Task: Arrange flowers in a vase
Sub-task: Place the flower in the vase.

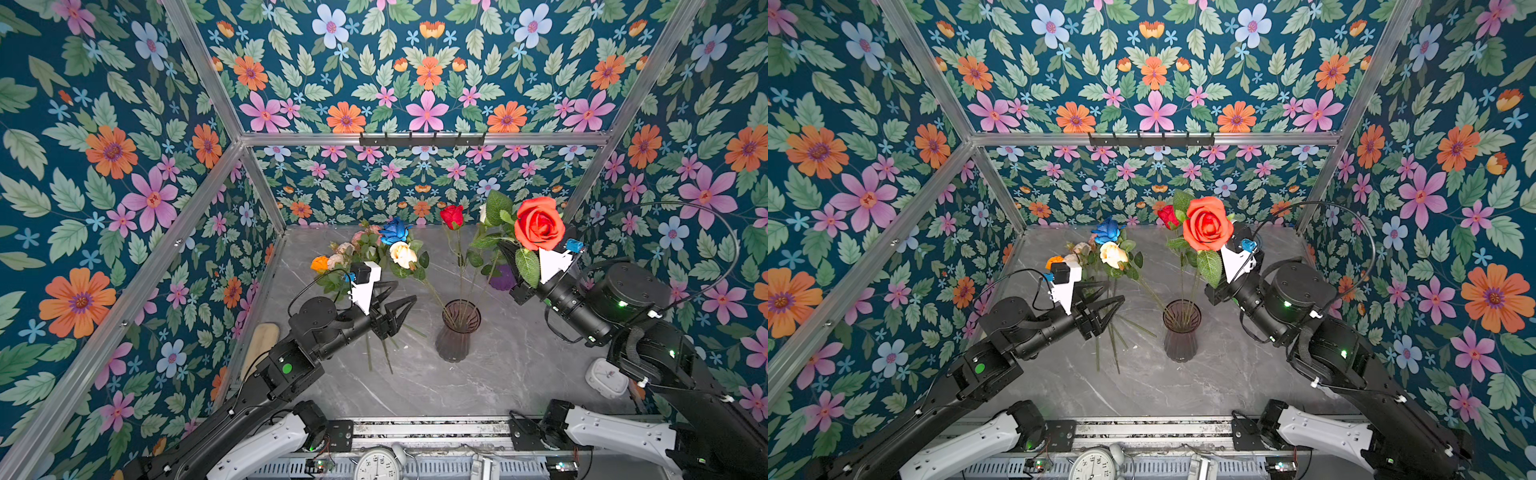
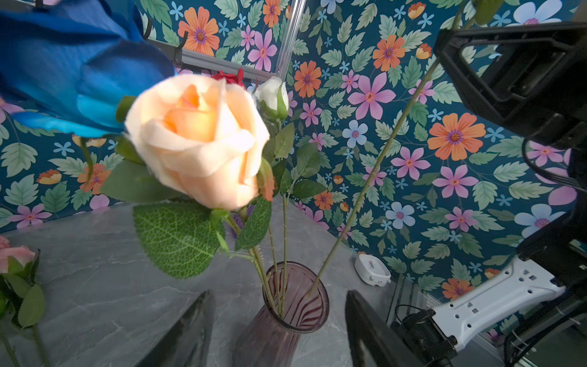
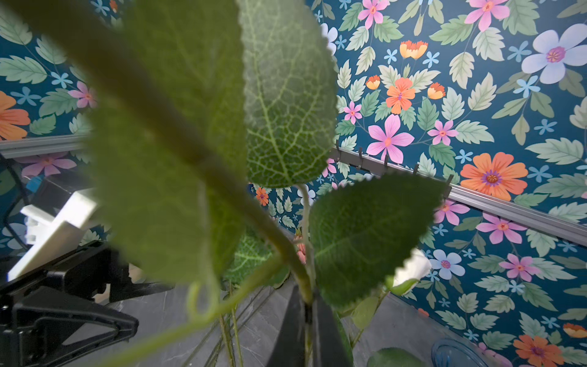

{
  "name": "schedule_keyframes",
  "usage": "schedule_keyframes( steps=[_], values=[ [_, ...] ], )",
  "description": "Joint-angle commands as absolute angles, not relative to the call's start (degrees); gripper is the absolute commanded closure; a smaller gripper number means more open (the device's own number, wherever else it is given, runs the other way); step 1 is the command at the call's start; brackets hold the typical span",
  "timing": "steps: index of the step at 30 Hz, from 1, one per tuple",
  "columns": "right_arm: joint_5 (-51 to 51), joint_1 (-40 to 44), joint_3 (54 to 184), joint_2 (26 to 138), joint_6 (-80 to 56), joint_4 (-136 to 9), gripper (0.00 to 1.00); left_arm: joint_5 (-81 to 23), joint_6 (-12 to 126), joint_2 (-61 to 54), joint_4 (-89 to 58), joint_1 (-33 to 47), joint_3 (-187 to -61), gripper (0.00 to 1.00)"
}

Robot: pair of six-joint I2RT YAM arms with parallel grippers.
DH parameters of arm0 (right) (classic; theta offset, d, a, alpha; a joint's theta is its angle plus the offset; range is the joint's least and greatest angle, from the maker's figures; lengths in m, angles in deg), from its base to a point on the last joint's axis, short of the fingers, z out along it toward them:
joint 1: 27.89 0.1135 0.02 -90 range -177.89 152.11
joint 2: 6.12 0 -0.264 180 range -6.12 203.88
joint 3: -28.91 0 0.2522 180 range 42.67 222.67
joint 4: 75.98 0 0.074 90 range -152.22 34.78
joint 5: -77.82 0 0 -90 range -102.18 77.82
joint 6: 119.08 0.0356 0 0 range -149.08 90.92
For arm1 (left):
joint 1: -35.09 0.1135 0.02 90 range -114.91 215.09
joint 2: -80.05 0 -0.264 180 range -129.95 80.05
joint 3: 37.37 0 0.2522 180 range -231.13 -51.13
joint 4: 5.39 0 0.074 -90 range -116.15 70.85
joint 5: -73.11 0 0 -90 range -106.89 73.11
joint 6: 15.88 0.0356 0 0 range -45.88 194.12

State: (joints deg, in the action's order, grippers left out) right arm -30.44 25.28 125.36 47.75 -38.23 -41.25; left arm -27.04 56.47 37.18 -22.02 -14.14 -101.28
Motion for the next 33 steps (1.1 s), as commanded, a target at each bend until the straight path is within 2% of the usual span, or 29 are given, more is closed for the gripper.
schedule_keyframes(
  steps=[1,8,16,17,18,20,21,23,26,29,31,33],
  values=[
    [-30.7,25.4,124.2,48.3,-37.8,-43.8,1.0,-26.4,57.5,37.2,-21.7,-14.1,-101.1,0.33],
    [-26.8,23.2,118.1,48.7,-30.2,-43.6,1.0,-26.6,57.3,37.0,-21.4,-14.2,-100.8,0.33],
    [-22.0,20.4,105.2,46.0,-20.2,-46.5,1.0,-27.1,56.9,36.7,-20.5,-14.1,-100.0,0.33],
    [-21.8,20.3,104.6,45.8,-19.8,-46.0,0.96,-27.2,56.9,36.6,-20.5,-14.1,-100.0,0.33],
    [-21.7,20.4,104.2,45.3,-19.5,-44.8,0.74,-27.2,56.9,36.6,-20.6,-14.1,-100.1,0.33],
    [-22.2,20.3,103.5,43.4,-18.6,-42.5,0.4,-27.3,57.0,36.6,-20.7,-14.1,-100.2,0.33],
    [-22.5,20.4,102.8,41.6,-17.8,-41.5,0.29,-27.3,57.2,36.7,-20.9,-14.1,-100.3,0.33],
    [-21.8,20.4,100.9,37.5,-16.1,-39.9,0.23,-27.0,57.3,36.9,-21.0,-14.1,-100.3,0.33],
    [-18.3,20.3,97.7,32.0,-12.8,-36.8,0.21,-27.1,57.1,37.0,-20.2,-14.1,-99.2,0.37],
    [-16.1,20.4,92.3,27.1,-7.4,-34.5,0.24,-28.1,56.0,36.3,-17.9,-14.1,-97.1,0.41],
    [-16.9,20.4,88.1,23.8,-2.5,-33.8,0.32,-28.8,55.6,35.4,-17.1,-14.1,-96.4,0.41],
    [-19.8,20.4,85.0,21.9,2.7,-32.3,0.46,-29.3,55.3,34.6,-16.4,-14.0,-96.2,0.41]
  ],
)
